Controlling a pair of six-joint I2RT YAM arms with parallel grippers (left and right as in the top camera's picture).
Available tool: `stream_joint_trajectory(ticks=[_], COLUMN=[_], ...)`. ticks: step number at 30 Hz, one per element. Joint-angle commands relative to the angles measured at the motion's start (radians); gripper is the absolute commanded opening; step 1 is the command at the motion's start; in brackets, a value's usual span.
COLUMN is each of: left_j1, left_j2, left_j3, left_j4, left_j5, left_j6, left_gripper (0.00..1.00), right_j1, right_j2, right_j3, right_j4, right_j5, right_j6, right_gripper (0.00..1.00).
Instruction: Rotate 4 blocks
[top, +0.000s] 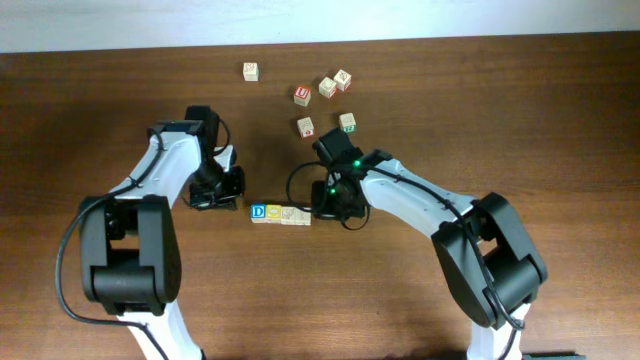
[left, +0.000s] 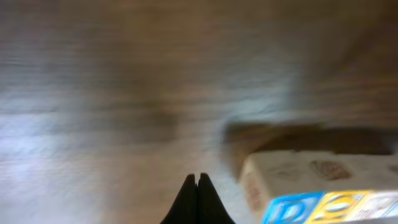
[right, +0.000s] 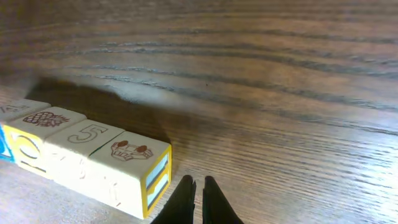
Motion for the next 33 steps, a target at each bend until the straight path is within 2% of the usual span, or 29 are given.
stream_joint_trajectory(ticks=[1,5,9,13,15,17,20,23,26,33], left_j1=[-0.061,-0.127,-0.134,-0.108,-0.089,-0.1,-0.151,-0.167,-0.167,-0.167], left_j2=[0.003,0.008,0.024,0.024,0.024,0.024,0.024,0.024,0.024,0.024], left_j3=[-0.017,-0.017,-0.017,-0.017,-0.002,0.007,0.006,0.006,0.006,0.006], left_j4=[0.05,0.079,0.08,0.126,0.192,0.22,0.19,0.15,0.132,0.118], left_j5=[0.079,0.081,0.077,-0.021,0.054,0.193,0.234,0.206,0.1,0.092], left_j6=[-0.002,-0.002,-0.002,-0.002,0.006,0.069,0.111,0.108,0.071,0.053], left_gripper=[0.0,0.0,0.0,0.0,0.0,0.0,0.0,0.0,0.0,0.0], right_j1=[0.005,0.005,0.005,0.005,0.005,0.004,0.004,0.004,0.004,0.004], right_j2=[0.016,0.016,0.016,0.016,0.016,0.016,0.016,0.016,0.016,0.016], right_j3=[0.018,0.018,0.018,0.018,0.018,0.018,0.018,0.018,0.018,0.018], right_j4=[0.004,0.004,0.003,0.005,0.005,0.005,0.005,0.007,0.007,0.008], right_j5=[-0.023,-0.025,-0.026,-0.025,-0.025,-0.024,-0.024,-0.024,-0.024,-0.024], right_j6=[0.002,0.002,0.002,0.001,0.001,0.001,-0.003,-0.003,-0.003,-0.003], right_gripper=[0.08,0.08,0.08,0.08,0.08,0.08,0.08,0.08,0.08,0.08])
